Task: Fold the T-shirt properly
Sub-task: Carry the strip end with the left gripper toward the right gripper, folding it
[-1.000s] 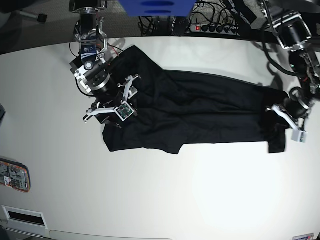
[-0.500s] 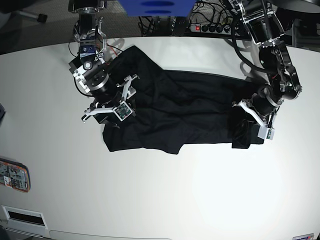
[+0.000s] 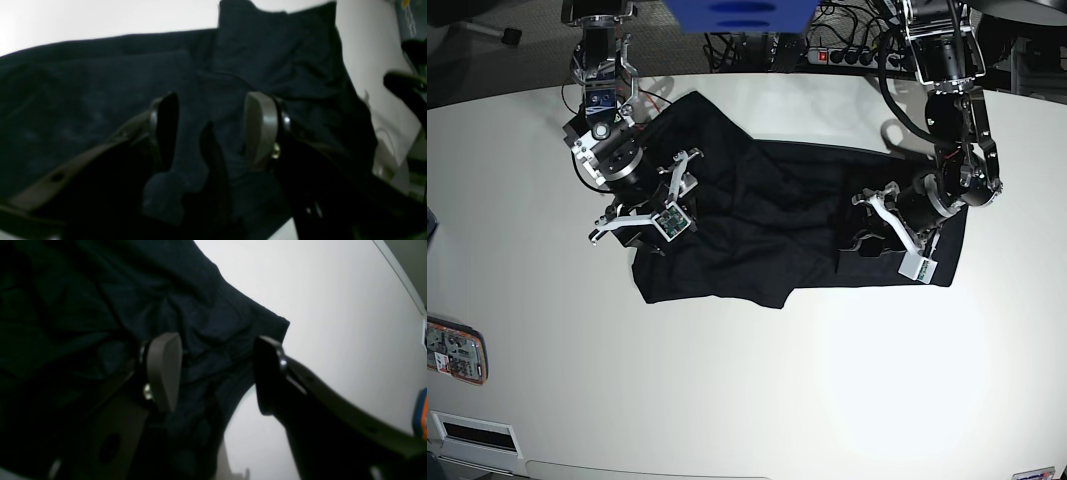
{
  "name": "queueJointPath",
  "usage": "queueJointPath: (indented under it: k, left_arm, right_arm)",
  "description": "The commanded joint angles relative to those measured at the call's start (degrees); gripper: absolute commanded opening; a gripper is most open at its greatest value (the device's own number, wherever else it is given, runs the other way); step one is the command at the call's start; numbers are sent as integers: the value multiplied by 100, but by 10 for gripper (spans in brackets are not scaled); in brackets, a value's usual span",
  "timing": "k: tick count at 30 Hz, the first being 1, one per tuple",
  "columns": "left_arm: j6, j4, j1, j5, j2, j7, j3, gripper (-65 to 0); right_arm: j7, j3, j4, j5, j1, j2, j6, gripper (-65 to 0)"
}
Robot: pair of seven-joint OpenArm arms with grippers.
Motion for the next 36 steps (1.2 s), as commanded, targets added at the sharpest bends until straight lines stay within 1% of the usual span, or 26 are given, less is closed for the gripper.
queueJointPath:
  k: [1,4,8,11,14,17,20,22,25,29,33,36]
  left_arm:
    - [-32,120,-83,-112,-52,-129,-80,-341]
    - [-32,155,-65,-112,-61,-129,-379,-341]
    - [-32,348,102,-121,-368,-120,-555,-341]
    - [-32,401,137,-112,-509,-146,-713,-341]
    - [-32,594,286,-86,-544,-375,-1161,-341]
    - [-32,911,366,301,-527,-858,-1487,-341]
    - [-32,1324,594,1031,-518,-1386,-1741,-341]
    - [-32,1500,691,1400,-518,-1746,-1803,-341]
    - [-32,1781,1051,1655,-527,-2282,-1908,-341]
    - [-32,2001,1350,1725,-553,-2590,-2005,-341]
    - [-32,2001,1588,1725,-562,-3214,-2225,-341]
    - [-32,2001,1588,1734,-562,-3258,-2418,-341]
  right_arm:
    - [131,26,95,104,50,10,-47,-320]
    - [-186,466,69,148,76,10,-47,-324]
    - [-529,958,60,578,85,10,-47,-325]
    - [-951,1143,60,851,199,10,-47,-325]
    - [-1399,1301,60,1220,296,10,-47,-322]
    - [-1856,1407,60,1756,595,10,-47,-321]
    - [-2234,1653,42,2372,964,10,-47,-321]
    - [-2313,1829,-116,2565,1113,10,-47,-321]
    - [-2304,1890,-529,2574,1157,10,-47,-322]
    - [-2296,1899,-1118,2583,1166,10,-47,-324]
    - [-2287,1899,-1391,2592,1157,-16,-47,-321]
    - [-2304,1899,-1496,2609,1166,-34,-47,-321]
